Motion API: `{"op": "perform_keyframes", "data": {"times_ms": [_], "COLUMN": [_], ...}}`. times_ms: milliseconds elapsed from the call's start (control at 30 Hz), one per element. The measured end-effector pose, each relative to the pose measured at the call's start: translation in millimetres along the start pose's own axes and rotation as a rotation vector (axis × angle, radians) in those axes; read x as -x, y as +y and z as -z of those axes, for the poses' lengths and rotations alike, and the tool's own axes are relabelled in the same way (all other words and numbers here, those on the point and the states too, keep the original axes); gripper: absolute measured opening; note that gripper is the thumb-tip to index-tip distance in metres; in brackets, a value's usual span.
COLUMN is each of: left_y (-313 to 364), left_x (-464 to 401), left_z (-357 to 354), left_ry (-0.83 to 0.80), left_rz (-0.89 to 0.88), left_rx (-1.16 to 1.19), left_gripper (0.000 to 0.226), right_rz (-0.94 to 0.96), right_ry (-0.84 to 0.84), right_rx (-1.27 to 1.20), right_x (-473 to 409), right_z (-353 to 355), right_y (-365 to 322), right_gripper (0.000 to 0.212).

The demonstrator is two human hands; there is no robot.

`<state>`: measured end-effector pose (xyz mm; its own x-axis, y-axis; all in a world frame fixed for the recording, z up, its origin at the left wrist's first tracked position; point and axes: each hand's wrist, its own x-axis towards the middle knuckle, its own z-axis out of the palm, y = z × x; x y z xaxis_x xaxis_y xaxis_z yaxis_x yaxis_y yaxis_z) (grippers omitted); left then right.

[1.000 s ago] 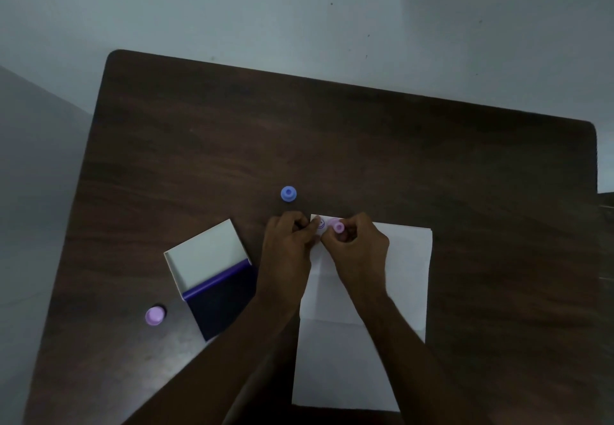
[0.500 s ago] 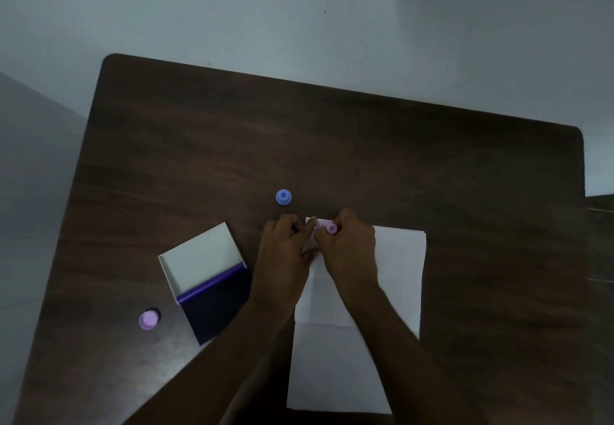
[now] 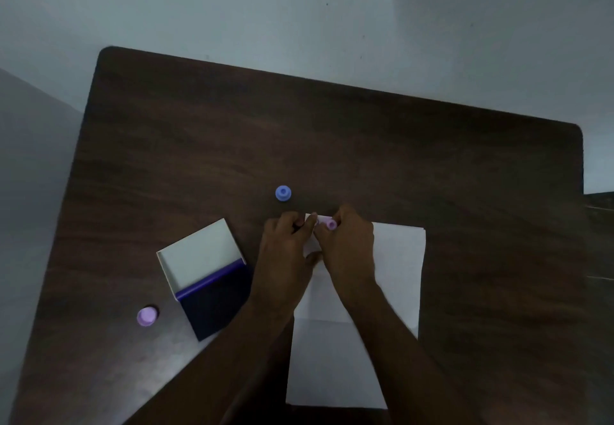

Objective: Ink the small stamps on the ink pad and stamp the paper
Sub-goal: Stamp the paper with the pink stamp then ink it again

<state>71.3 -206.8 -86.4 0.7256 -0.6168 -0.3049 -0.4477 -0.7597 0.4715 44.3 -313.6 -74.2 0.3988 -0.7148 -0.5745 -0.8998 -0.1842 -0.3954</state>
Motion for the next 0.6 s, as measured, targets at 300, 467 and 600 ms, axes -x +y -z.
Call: {"op": "perform_keyframes", "data": {"times_ms": [300,467,600], "left_y": [-3,0,2], "left_x": [6,6,4], "left_z": [-9,-3,-3], "left_ry": [-0.117,-0.035,-0.049], "left_rz": [-0.011,-0.077,-0.066], "left_rx": [0.001,-0.086,-0.123], "left_gripper": [0.067,0.060,0.065], "right_rz": [0.024,0.023,0.065], "right_ry": [0.036,0.049,0.145], "right_rx": [-0.033,-0.078,-0.267], "right_x": [6,10,34], "right_z": [4,3,0], "right_y": [-5,-5,17], "right_gripper": [0.034,0.031,0.012]}}
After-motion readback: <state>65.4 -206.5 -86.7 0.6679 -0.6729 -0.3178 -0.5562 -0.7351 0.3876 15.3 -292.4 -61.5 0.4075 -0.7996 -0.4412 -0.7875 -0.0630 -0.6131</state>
